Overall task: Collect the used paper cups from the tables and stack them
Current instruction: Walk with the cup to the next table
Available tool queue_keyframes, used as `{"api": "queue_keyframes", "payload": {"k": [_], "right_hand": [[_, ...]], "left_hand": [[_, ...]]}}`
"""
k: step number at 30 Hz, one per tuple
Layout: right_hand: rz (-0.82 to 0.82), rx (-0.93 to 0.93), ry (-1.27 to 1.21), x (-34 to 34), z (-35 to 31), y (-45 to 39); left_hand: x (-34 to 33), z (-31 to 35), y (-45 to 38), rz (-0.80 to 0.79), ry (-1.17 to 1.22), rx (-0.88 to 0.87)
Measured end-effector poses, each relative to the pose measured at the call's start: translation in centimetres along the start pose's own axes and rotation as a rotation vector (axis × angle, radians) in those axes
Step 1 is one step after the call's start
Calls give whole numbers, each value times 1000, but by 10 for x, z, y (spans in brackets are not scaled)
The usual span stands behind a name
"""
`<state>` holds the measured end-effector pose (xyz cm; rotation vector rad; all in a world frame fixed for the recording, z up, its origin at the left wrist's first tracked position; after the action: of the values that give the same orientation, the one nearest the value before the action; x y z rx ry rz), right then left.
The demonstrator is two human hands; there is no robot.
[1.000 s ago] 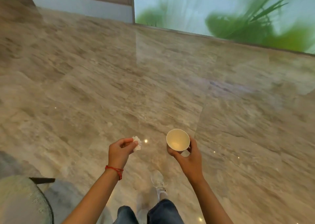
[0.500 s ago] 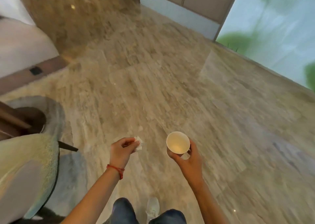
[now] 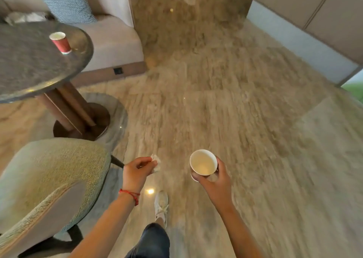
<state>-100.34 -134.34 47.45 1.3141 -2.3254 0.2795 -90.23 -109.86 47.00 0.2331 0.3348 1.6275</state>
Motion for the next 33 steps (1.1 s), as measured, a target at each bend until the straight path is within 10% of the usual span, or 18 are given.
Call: {"api": "queue_keyframes", "payload": {"k": [33], "right_hand": [[-289,209,25,-209,-166,-578]], "left_hand": [[-115,188,-491,307,109,-24]]}}
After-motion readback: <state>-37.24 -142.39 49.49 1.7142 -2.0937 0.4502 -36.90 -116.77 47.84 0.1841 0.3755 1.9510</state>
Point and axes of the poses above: each hand's wrist, its own y-axis away from the middle knuckle, its own x-axis out of the back of the hand, z = x × y, the point moved 8 cm from there along -y, towards the middle knuckle, and after that the axes turned 10 degrees about y, right-handed, at the moved point
